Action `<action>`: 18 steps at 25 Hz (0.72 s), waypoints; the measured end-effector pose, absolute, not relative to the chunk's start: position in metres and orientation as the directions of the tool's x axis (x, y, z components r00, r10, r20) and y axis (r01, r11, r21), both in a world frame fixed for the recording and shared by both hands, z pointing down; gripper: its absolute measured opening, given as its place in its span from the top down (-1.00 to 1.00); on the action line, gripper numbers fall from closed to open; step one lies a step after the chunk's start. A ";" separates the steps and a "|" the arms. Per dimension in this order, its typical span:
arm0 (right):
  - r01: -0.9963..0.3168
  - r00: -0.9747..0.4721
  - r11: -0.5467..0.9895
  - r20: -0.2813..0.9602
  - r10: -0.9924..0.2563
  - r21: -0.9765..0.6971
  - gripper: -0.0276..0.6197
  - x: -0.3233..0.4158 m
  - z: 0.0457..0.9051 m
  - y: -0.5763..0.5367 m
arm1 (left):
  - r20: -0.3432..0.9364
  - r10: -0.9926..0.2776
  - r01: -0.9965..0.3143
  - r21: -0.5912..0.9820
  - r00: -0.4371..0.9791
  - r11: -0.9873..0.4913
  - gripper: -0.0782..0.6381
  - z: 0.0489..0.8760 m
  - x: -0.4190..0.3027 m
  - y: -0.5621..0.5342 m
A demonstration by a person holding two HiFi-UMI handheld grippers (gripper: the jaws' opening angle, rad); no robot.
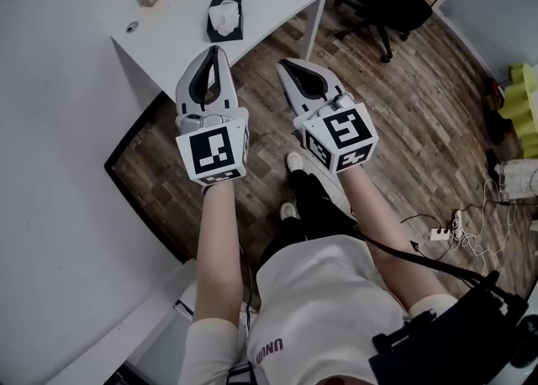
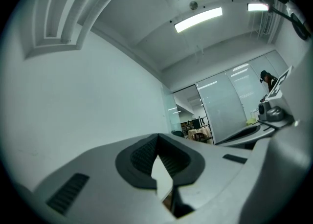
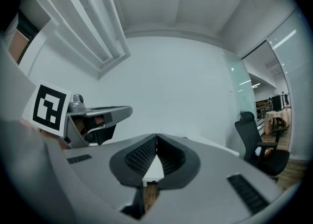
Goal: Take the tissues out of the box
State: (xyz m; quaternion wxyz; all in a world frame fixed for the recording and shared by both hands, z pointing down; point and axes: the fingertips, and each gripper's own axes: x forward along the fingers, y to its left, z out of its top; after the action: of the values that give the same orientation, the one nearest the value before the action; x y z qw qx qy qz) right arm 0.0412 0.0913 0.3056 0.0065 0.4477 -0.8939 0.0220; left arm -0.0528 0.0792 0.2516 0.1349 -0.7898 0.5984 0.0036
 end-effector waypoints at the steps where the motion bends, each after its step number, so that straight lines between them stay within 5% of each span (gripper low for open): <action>1: -0.799 -0.602 0.601 0.030 -0.798 -0.035 0.86 0.040 0.306 0.088 | -0.166 -0.946 -0.947 -0.208 0.280 -0.244 0.75 0.253 -0.054 0.077; 18: -0.754 -0.657 0.656 0.058 -0.752 -0.040 0.86 0.028 0.320 -0.012 | -0.120 -0.970 -0.969 -0.156 0.210 -0.191 0.75 0.275 -0.072 -0.017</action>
State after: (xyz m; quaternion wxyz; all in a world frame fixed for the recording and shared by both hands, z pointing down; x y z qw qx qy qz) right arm 0.0281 -0.0125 0.3197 0.0180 0.4136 -0.9098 0.0301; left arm -0.0723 -0.0167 0.2753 0.0989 -0.7716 0.6283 -0.0030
